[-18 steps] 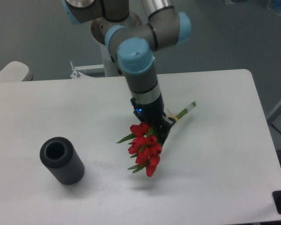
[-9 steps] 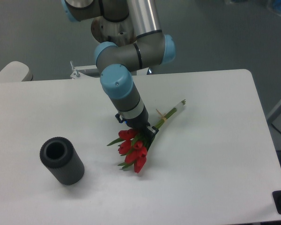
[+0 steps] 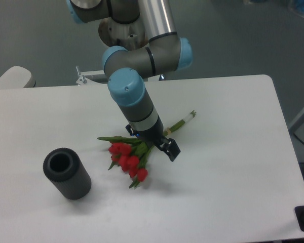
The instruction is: Place the flowers on the table
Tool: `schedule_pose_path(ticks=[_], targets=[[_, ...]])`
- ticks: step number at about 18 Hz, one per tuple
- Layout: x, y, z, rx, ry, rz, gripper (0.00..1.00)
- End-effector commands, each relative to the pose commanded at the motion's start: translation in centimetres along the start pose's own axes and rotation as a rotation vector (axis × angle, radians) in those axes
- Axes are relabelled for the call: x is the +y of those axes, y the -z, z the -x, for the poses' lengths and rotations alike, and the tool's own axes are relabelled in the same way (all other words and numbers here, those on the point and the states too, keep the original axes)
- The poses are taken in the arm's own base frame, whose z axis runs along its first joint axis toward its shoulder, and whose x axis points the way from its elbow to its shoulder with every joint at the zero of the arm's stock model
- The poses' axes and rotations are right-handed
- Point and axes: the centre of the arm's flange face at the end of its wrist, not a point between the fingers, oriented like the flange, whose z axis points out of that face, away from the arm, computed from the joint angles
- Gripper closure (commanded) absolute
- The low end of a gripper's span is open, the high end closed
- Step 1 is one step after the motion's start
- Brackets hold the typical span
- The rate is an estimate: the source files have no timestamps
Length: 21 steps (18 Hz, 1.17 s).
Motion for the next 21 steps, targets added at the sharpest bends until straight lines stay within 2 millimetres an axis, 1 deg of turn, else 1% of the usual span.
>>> schedule_pose_path(ticks=[2, 4, 6, 8, 9, 12, 13, 16, 18, 21], targets=[[-0.5, 1.6, 1.5, -0.006, 0.017, -0.064, 0.00], [0.3, 2.9, 4.2, 0.005, 0.040, -0.104, 0.00], [0.5, 4.6, 6.5, 0.041, 0.057, -0.158, 0.00], [1.3, 5.7, 8.6, 0.073, 0.039, -0.191, 0.00], [1.9, 6.2, 9.6, 0.088, -0.002, -0.194, 0.00], [4.7, 6.3, 12.1, 0.118, -0.132, -0.216, 0.00], [5.4, 6.0, 12.6, 0.122, -0.166, -0.240, 0.00], [7.5, 4.9, 13.2, 0.140, -0.298, -0.255, 0.00], [9.1, 5.0, 13.6, 0.158, -0.379, -0.261, 0.00], [9.3, 4.9, 13.5, 0.159, -0.397, -0.260, 0.00]])
